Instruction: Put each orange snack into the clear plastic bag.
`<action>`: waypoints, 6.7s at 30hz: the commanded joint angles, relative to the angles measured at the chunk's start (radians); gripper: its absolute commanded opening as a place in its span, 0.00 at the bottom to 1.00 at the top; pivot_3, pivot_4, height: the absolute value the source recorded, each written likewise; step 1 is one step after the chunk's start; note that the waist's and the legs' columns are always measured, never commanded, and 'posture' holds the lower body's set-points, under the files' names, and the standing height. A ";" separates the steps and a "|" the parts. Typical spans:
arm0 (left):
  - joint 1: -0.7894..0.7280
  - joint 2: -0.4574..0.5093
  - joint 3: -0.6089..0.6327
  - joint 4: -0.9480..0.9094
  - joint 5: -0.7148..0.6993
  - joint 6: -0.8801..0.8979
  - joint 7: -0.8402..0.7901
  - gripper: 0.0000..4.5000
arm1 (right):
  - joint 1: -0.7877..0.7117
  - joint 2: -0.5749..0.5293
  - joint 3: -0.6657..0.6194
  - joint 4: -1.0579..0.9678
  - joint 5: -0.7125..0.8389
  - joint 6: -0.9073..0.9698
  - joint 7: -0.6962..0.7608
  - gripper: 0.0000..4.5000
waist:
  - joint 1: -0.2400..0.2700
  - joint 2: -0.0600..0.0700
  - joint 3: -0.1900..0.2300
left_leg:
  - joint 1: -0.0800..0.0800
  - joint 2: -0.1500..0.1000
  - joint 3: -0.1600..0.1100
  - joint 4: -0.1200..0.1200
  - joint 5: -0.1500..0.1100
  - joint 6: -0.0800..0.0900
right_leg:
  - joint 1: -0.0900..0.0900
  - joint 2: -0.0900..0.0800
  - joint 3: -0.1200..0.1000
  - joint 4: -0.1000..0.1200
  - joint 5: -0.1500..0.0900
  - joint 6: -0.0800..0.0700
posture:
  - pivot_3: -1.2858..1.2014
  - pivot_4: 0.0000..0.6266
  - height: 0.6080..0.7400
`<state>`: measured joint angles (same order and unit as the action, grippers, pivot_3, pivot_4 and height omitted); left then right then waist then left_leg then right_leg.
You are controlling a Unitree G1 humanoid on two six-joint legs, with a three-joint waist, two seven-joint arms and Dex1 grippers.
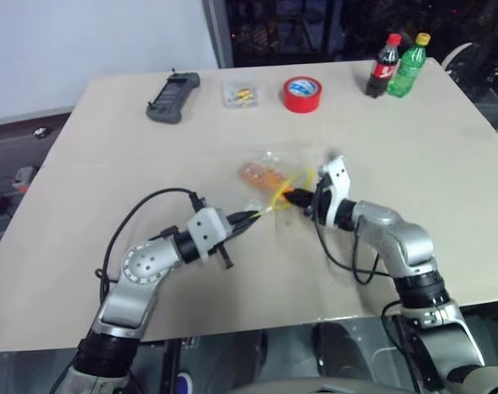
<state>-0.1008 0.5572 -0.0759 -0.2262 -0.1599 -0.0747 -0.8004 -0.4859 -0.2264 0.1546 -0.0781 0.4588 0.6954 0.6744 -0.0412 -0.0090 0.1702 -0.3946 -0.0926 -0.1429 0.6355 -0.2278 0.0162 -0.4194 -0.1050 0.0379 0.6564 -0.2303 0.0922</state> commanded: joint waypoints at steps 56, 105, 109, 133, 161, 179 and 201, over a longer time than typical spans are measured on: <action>0.005 0.049 0.143 0.042 -0.153 -0.055 -0.140 0.00 | -0.362 -0.232 0.235 0.715 -0.816 -1.321 -0.098 0.53 | -0.002 -0.001 0.001 | 0.000 0.000 0.002 -0.001 0.002 -0.004 | 0.000 0.001 0.001 -0.002 0.000 -0.001 | 0.52 0.24 1.00; -0.239 0.041 -0.056 0.237 0.318 -0.457 0.165 0.00 | -0.071 -0.275 0.231 -0.309 -0.663 -0.475 0.096 0.52 | 0.022 -0.005 0.006 | 0.005 0.001 0.000 0.007 0.000 0.000 | 0.006 0.002 0.002 0.000 0.003 0.001 | 0.52 0.24 1.00; -0.239 0.038 -0.058 0.235 0.322 -0.466 0.170 0.00 | -0.143 -0.233 0.292 -0.200 -0.708 -0.548 0.088 0.52 | 0.031 -0.006 0.006 | 0.001 -0.001 -0.003 0.007 0.000 -0.001 | 0.004 0.001 0.000 -0.001 0.004 0.001 | 0.52 0.24 1.00; -0.213 0.047 -0.039 0.207 0.319 -0.453 0.194 0.00 | -0.200 -0.232 0.280 -0.066 -0.768 -0.641 0.115 0.14 | 0.024 -0.006 0.006 | -0.002 -0.002 -0.003 0.003 0.002 -0.004 | 0.000 0.000 0.000 -0.003 0.004 0.001 | 0.52 0.24 1.00; -0.228 0.035 0.020 0.248 0.245 -0.429 0.216 0.00 | -0.075 -0.418 0.101 -0.068 -0.822 -0.505 0.046 0.00 | 0.029 -0.006 0.006 | -0.003 -0.003 -0.003 0.004 0.002 -0.004 | 0.000 0.000 0.000 -0.004 0.004 0.001 | 0.52 0.24 1.00; -0.600 -0.044 -0.019 0.613 0.197 -0.367 0.187 0.00 | -0.255 -0.585 0.014 0.249 -0.851 -0.522 -0.159 0.00 | 0.030 -0.007 0.008 | -0.004 -0.005 -0.001 0.007 0.000 0.000 | 0.000 0.000 -0.001 -0.002 0.004 0.001 | 0.52 0.24 1.00; -0.316 0.020 -0.064 0.317 -0.037 -0.241 -0.129 0.50 | 0.341 -0.670 -0.178 -0.342 -0.573 -0.429 0.072 0.51 | 0.010 -0.006 0.008 | -0.016 -0.005 -0.001 0.015 0.000 0.002 | -0.012 -0.001 0.004 0.003 0.006 0.004 | 0.52 0.24 1.00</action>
<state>-0.4240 0.5630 -0.1724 0.1740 -0.1329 -0.3834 -0.9116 -0.1614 -0.8964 0.0239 -0.3630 -0.1394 0.2439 0.7362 -0.0314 -0.0149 0.1780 -0.4068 -0.0966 -0.1440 0.6514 -0.2283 0.0182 -0.4267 -0.1052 0.0413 0.6598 -0.2243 0.0962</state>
